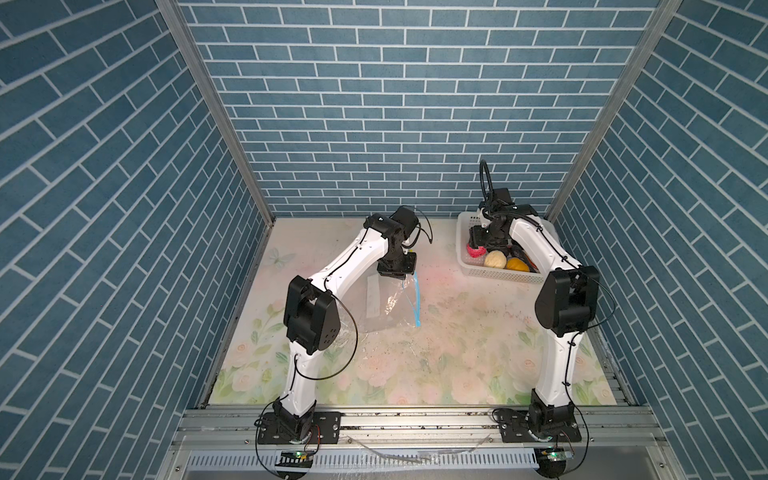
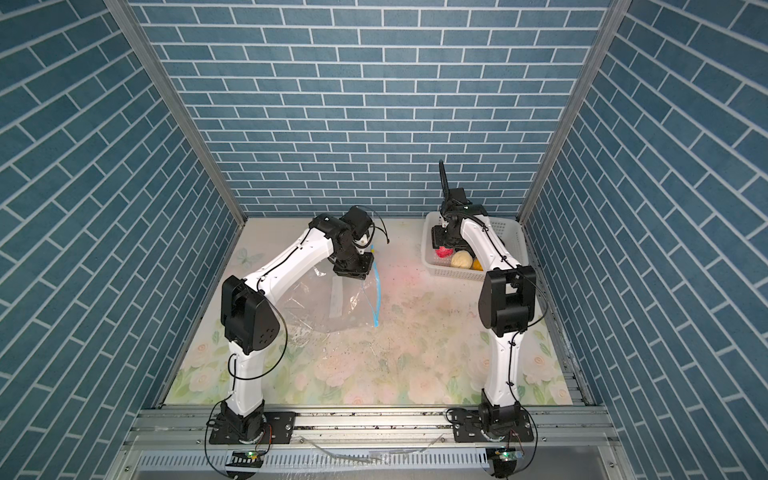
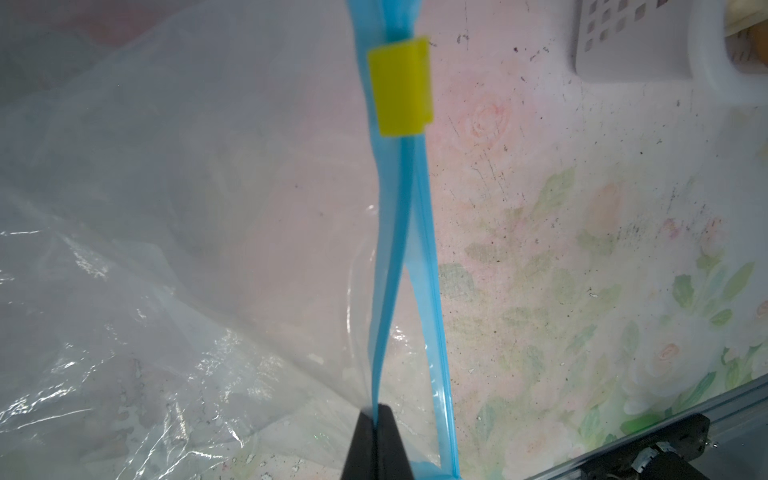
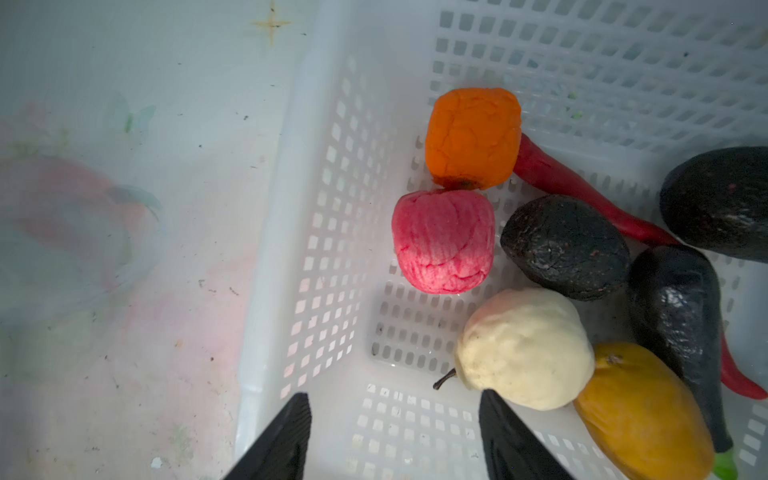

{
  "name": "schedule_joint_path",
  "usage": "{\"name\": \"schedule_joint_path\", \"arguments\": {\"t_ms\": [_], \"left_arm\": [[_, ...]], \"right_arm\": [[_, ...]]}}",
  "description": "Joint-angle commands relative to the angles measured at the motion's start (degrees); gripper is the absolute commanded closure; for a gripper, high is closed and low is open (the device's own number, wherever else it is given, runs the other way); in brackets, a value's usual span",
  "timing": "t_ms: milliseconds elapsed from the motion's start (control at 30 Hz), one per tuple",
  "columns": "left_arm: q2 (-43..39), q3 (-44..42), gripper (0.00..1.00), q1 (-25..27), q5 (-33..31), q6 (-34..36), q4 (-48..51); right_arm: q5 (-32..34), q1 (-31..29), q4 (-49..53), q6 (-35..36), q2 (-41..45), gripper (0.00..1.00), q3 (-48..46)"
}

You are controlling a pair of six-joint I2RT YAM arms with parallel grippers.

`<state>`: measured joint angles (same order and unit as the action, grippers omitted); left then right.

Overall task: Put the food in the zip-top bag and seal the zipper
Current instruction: 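Lower right gripper into basket and grasp the pink-red apple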

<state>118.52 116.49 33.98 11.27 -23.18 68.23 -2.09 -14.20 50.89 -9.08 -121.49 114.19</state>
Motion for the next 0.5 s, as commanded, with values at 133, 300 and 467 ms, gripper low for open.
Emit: {"name": "schedule_joint_path", "arguments": {"t_ms": [133,300,467], "left_arm": [[0.45,1.14,1.00,-0.29,0.46,0.25,1.20],[1.26,2.56,1.00,-0.31,0.77,0.28,1.98],[1.36,2.56,1.00,-0.31,0.69,0.32,1.87]], "right_arm": [[4.15,0.03,2.90,-1.64,-7.33,0.31,8.59],[4.49,0.13,2.95,-1.87,-10.96,0.25,11.91],[4.80,0.40,3.40,-2.17,-13.98,0.23,14.86]]}}
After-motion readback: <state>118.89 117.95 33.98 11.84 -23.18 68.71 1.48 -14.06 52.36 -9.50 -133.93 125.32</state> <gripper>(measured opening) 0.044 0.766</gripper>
